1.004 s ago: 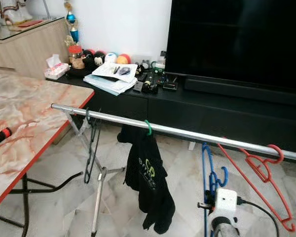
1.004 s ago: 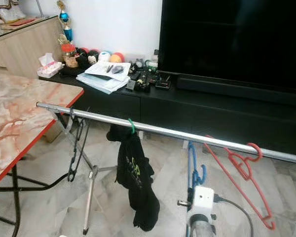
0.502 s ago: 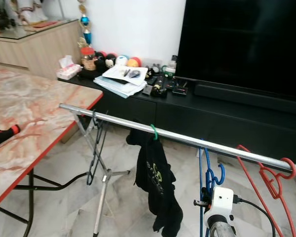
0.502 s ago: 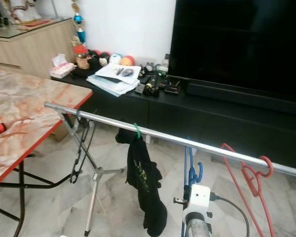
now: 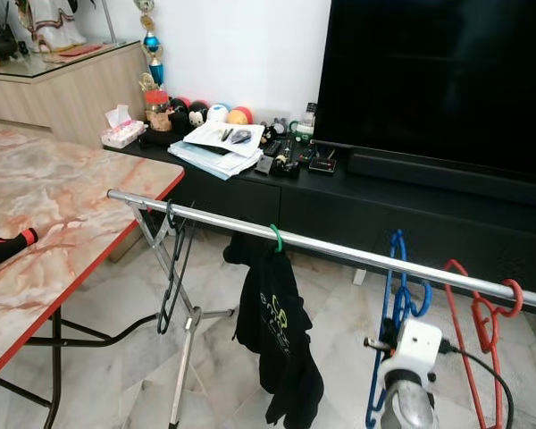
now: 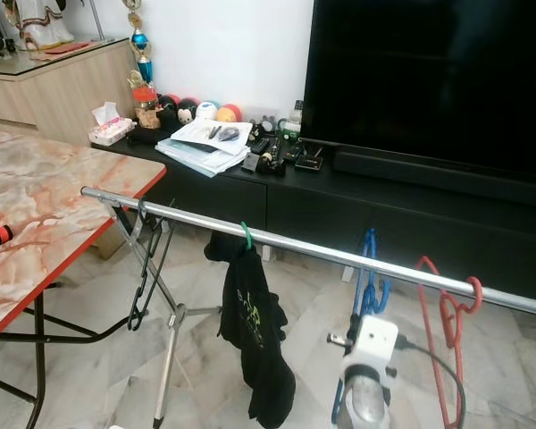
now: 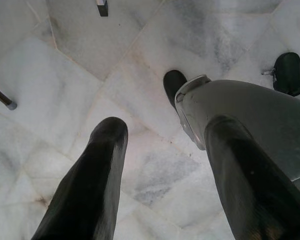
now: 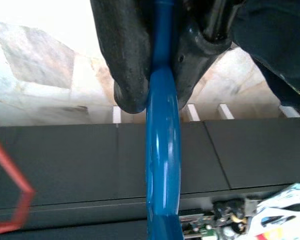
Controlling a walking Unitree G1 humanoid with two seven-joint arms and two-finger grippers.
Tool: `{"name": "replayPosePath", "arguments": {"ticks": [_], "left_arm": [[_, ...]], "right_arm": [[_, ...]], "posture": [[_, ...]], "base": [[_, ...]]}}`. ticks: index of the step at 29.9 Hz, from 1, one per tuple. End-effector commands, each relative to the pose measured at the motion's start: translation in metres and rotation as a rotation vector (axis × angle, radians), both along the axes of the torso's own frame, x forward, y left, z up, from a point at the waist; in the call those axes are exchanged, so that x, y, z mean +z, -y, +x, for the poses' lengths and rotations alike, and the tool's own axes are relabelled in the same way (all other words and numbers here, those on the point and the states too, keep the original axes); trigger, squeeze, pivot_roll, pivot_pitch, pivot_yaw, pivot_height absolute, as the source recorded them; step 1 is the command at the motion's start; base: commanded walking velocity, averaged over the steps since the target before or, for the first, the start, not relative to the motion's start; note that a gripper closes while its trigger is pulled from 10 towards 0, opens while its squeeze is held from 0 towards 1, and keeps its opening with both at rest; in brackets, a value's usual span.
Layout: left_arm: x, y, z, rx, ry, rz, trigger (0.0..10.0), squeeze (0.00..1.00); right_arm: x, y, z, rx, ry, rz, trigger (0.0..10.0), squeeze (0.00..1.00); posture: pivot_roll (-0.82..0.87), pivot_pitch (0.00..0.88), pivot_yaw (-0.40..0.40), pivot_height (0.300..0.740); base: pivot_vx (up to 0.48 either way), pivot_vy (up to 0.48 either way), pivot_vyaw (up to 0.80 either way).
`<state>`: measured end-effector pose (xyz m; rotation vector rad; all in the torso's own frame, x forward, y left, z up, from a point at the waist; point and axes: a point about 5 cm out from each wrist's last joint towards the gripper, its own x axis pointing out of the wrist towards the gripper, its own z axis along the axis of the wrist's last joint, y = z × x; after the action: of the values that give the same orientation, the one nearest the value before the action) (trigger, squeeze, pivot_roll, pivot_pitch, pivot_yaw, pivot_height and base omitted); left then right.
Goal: Hang hanger
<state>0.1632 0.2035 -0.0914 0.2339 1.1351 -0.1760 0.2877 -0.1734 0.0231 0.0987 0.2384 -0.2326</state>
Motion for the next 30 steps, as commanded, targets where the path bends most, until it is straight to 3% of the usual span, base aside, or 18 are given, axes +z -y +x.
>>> {"name": "replayPosePath", "arguments": {"ticks": [1,9,13,30], "left_arm": [[-0.001,-0.001,-0.002,0.004,-0.013,-0.003,10.0,0.0],[-0.001,0.0,-0.002,0.006,-0.017,-0.006,10.0,0.0],[-0.001,0.0,-0.002,0.009,-0.02,-0.008,10.0,0.0],[-0.001,-0.001,-0.004,-0.002,-0.037,-0.021,10.0,0.0]], "right_arm": [[-0.001,-0.001,0.005,0.015,-0.036,-0.008,10.0,0.0],[0.019,0.006,0.034,0.021,-0.054,-0.019,10.0,0.0],[0.022,0.008,0.041,0.018,-0.091,-0.025,10.0,0.0],[0.01,0.008,0.042,-0.001,-0.265,0.054,10.0,0.0]], "posture": [[0.0,0.006,0.013,0.74],[0.01,0.008,0.014,0.74],[0.01,0.01,0.014,0.74],[0.02,0.028,0.021,0.74]], "base": [[0.0,0.0,0.0],[0.0,0.0,0.0],[0.0,0.0,0.0],[0.0,0.0,0.0]]}}
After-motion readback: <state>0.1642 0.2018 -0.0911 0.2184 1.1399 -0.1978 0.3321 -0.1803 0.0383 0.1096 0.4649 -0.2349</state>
